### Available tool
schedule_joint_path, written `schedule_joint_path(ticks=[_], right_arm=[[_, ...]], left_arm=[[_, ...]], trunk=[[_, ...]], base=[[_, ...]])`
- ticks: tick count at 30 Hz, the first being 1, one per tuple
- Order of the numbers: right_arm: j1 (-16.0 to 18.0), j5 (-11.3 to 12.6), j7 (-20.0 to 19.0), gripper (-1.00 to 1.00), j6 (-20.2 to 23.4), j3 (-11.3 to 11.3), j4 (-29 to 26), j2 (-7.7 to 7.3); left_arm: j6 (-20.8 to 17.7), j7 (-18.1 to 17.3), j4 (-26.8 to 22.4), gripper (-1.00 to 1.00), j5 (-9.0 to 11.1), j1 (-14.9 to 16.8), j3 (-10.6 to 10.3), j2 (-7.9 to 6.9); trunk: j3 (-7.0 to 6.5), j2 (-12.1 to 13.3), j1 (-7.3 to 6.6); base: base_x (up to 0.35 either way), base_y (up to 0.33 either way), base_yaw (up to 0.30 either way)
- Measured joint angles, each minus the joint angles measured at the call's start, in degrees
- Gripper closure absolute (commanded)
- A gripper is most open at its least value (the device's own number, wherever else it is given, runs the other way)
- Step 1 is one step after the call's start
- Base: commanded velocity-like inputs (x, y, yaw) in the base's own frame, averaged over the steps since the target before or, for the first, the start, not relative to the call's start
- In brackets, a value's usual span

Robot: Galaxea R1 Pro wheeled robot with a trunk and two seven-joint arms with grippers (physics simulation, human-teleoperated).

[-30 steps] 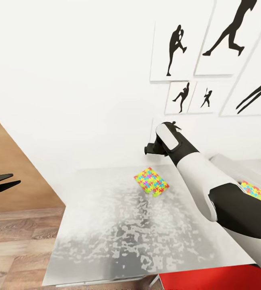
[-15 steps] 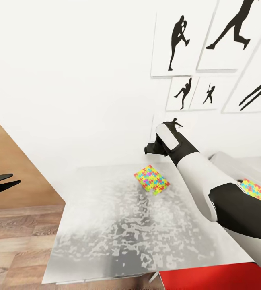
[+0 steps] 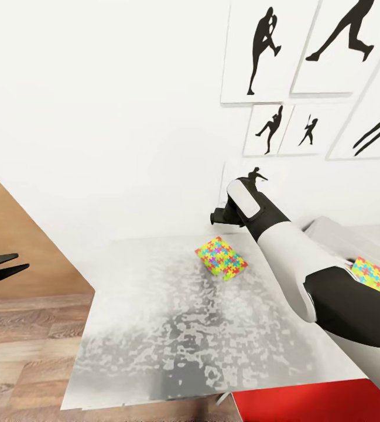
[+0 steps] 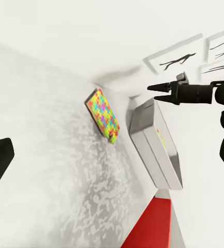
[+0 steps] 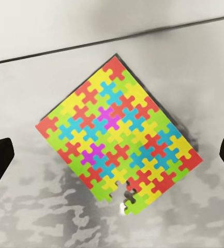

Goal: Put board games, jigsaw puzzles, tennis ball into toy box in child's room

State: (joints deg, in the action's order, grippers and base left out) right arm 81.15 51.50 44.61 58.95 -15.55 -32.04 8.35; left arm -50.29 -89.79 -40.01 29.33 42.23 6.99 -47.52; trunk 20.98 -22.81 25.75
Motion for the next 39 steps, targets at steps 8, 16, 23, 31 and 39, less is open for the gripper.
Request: schedule_joint_path(ticks=[8, 16, 23, 31, 39], right_arm=[[0.0, 0.0, 0.0, -1.00, 0.0, 0.0, 0.0, 0.03], [0.0, 0.0, 0.0, -1.00, 0.0, 0.0, 0.1, 0.02], [0.0, 0.0, 0.0, -1.00, 0.0, 0.0, 0.1, 0.03], [0.0, 0.0, 0.0, -1.00, 0.0, 0.0, 0.1, 0.03], [0.0, 0.0, 0.0, -1.00, 0.0, 0.0, 0.1, 0.02]], left_arm=[[0.2, 0.0, 0.0, -1.00, 0.0, 0.0, 0.0, 0.00], [0.3, 0.0, 0.0, -1.00, 0.0, 0.0, 0.0, 0.00], [0.3, 0.0, 0.0, -1.00, 0.0, 0.0, 0.0, 0.00], [0.3, 0.0, 0.1, -1.00, 0.0, 0.0, 0.0, 0.00], [0.3, 0.0, 0.1, -1.00, 0.0, 0.0, 0.0, 0.00]], trunk=[[0.75, 0.0, 0.00], [1.51, 0.0, 0.00], [2.17, 0.0, 0.00], [2.92, 0.0, 0.00], [3.67, 0.0, 0.00]], base=[[0.000, 0.000, 0.000], [0.000, 0.000, 0.000], [0.000, 0.000, 0.000], [0.000, 0.000, 0.000], [0.000, 0.000, 0.000]])
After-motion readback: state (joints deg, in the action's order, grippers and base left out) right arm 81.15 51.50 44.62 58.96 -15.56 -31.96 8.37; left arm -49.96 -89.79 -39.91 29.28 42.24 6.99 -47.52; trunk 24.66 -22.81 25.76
